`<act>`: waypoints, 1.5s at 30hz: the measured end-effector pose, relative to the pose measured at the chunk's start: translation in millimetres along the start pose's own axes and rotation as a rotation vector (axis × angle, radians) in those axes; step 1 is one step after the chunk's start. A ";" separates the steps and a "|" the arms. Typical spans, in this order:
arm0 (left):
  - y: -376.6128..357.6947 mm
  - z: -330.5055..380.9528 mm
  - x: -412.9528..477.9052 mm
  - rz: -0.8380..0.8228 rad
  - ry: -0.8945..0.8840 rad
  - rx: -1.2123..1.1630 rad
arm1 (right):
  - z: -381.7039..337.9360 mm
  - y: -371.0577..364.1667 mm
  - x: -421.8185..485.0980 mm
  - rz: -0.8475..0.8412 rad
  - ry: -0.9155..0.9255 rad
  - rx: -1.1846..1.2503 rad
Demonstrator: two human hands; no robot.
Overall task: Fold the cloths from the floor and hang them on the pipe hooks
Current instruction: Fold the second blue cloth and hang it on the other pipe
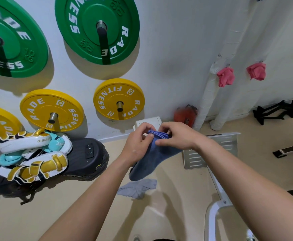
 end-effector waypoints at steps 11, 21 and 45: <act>-8.8 -33.5 -4.8 -0.093 0.269 -0.099 | -33.5 37.1 8.1 0.221 0.132 -0.022; -34.1 -74.4 -19.1 -0.269 0.412 -0.212 | 14.4 97.7 -4.8 0.429 -0.072 -0.175; -25.6 -50.9 23.6 0.325 0.426 0.070 | 102.5 -24.0 -37.4 0.666 -0.440 0.268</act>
Point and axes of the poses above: each hand's wrist, its own x-axis towards the middle knuckle, its own y-axis out of the back of the hand, z = x × y, the point moved 2 cm from there along x, towards the middle knuckle, and after that the axes turned 11 degrees about -z, right-handed, at the moved point
